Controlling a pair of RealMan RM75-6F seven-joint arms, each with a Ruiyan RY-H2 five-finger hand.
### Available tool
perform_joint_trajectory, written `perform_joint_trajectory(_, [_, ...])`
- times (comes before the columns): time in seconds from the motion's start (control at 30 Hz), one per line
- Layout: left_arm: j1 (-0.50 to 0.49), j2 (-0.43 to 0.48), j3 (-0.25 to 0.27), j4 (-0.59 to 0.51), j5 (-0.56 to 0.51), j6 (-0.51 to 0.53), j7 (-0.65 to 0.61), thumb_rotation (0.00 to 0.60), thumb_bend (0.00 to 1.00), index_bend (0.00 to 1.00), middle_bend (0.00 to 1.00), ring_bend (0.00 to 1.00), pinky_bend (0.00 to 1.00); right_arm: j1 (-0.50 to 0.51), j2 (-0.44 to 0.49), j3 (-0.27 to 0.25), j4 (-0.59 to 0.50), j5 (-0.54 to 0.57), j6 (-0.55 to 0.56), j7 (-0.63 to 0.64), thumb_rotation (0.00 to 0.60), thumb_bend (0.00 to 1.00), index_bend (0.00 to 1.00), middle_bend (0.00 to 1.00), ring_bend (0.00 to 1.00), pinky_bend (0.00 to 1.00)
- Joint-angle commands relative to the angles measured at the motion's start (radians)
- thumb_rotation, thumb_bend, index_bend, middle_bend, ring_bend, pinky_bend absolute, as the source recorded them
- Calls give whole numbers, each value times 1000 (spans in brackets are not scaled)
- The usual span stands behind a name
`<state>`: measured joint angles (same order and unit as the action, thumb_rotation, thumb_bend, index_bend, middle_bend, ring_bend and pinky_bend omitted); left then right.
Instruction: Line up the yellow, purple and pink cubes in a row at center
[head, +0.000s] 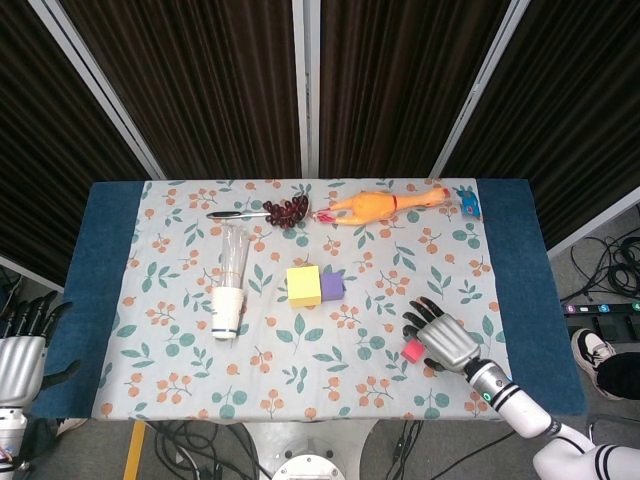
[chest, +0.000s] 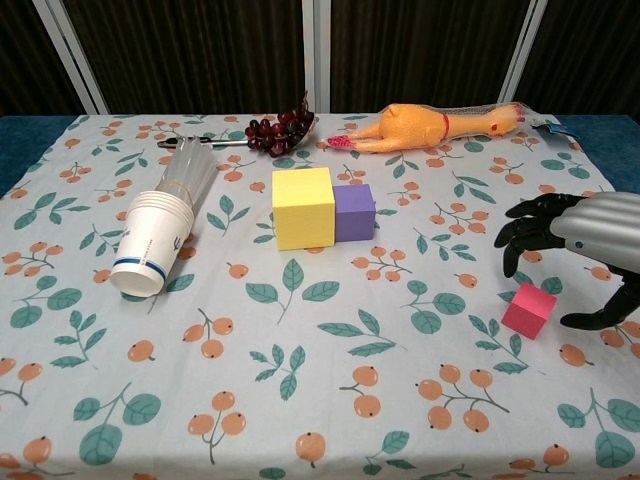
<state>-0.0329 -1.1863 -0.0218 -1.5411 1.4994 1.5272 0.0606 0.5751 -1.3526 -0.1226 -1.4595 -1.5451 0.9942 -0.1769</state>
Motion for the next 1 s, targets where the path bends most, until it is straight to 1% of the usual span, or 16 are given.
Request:
perform_joint_trajectory(0.03, [3, -1, 1, 2, -3, 0, -4, 600, 189, 232, 164, 104, 98, 2, -10, 4, 10, 0, -13, 1, 600, 143, 335, 163, 0, 0])
perform_joint_trajectory(0.1, [4, -2, 2, 4, -6, -1, -7, 600, 189, 232, 164, 104, 98, 2, -16, 6, 17, 1, -19, -1, 600, 166, 354, 165, 0, 0])
perform_joint_trajectory(0.23, [4, -5, 3, 10, -6, -4, -12, 600, 189, 231, 164, 104, 98, 1, -28, 14, 26, 8, -31, -4, 600, 184, 422, 173, 0, 0])
perform_joint_trajectory(0.33, [4, -6, 1, 14, -6, -5, -17, 600, 189, 231, 164, 104, 98, -4, -35, 25, 32, 15, -26, -3, 600, 210, 519, 192, 0, 0])
perform_joint_trajectory(0.4, [3, -7, 1, 17, -5, -5, -19, 600, 189, 231, 164, 104, 98, -6, -38, 40, 28, 31, -25, 6, 600, 219, 552, 200, 0, 0])
perform_joint_trajectory(0.47, [2, -8, 1, 19, -5, -8, -19, 600, 189, 231, 164, 104, 98, -4, -38, 73, 12, 69, -27, 22, 600, 221, 561, 201, 0, 0])
perform_joint_trajectory(0.6, [-1, -10, 1, 20, -1, -10, -21, 600, 189, 231, 164, 104, 98, 13, -58, 161, -19, 184, -41, 3, 600, 221, 567, 201, 0, 0])
perform_joint_trajectory(0.73, [-2, -10, 0, 24, 4, -7, -27, 600, 189, 231, 164, 104, 98, 49, -106, 251, -49, 342, -71, -73, 600, 221, 580, 201, 0, 0])
perform_joint_trajectory(0.83, [-3, -10, -1, 28, 4, -9, -32, 600, 189, 231, 163, 104, 98, 84, -151, 296, -55, 463, -82, -162, 600, 219, 590, 201, 0, 0])
perform_joint_trajectory(1.0, [-3, -13, 1, 36, 3, -12, -40, 600, 188, 231, 164, 104, 98, 145, -230, 350, -42, 648, -63, -301, 600, 219, 591, 200, 0, 0])
